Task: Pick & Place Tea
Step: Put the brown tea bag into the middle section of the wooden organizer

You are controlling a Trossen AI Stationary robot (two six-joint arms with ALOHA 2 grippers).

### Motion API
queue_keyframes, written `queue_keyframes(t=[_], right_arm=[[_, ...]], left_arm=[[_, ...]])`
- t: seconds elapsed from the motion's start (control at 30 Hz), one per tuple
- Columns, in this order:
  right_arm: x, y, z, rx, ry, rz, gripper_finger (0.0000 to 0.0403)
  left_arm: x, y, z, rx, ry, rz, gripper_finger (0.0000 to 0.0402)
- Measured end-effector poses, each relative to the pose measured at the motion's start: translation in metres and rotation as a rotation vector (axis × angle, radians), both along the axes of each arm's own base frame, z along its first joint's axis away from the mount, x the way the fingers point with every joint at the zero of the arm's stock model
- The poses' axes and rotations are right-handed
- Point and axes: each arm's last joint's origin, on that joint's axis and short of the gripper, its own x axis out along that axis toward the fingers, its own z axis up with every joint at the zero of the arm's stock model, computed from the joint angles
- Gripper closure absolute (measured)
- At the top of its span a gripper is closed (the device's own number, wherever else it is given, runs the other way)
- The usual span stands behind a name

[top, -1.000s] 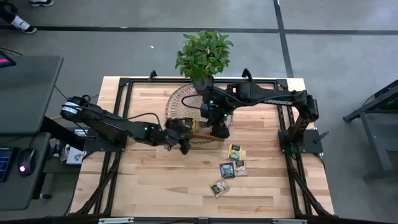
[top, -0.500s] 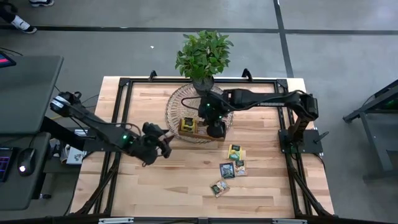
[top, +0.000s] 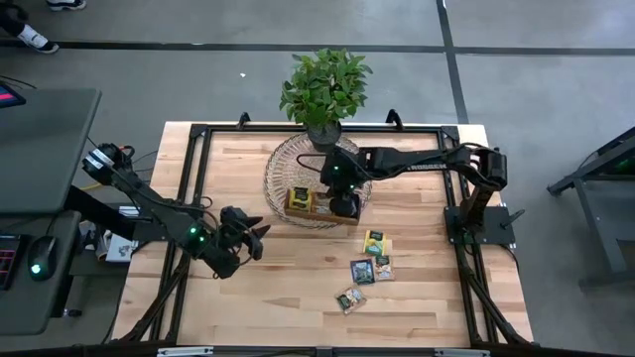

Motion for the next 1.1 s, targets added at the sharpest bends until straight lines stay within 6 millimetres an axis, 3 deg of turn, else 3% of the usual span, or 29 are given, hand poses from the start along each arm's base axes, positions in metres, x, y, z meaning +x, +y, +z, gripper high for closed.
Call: queue_keyframes(t=[0.37, 0.73, 0.93, 1.1], right_arm=[[-0.005, 0.001, -0.014, 0.02, 0.023, -0.02, 0.0383], [-0.006, 0.003, -0.011, 0.096, 0.009, -0.02, 0.0246], [-0.024, 0.01, 0.025, 0.079, -0.046, -0.025, 0.022], [-0.053, 0.038, 0.065, 0.078, -0.061, -0.03, 0.0225]], left_arm=[[0.0, 0.001, -0.001, -0.006, -0.01, 0.016, 0.0225], [0.002, 0.0, 0.0, -0.023, -0.032, 0.012, 0.0225], [0.008, -0.007, 0.002, -0.065, -0.013, -0.093, 0.0225], [0.025, -0.022, 0.002, -0.086, -0.082, -0.206, 0.0225]])
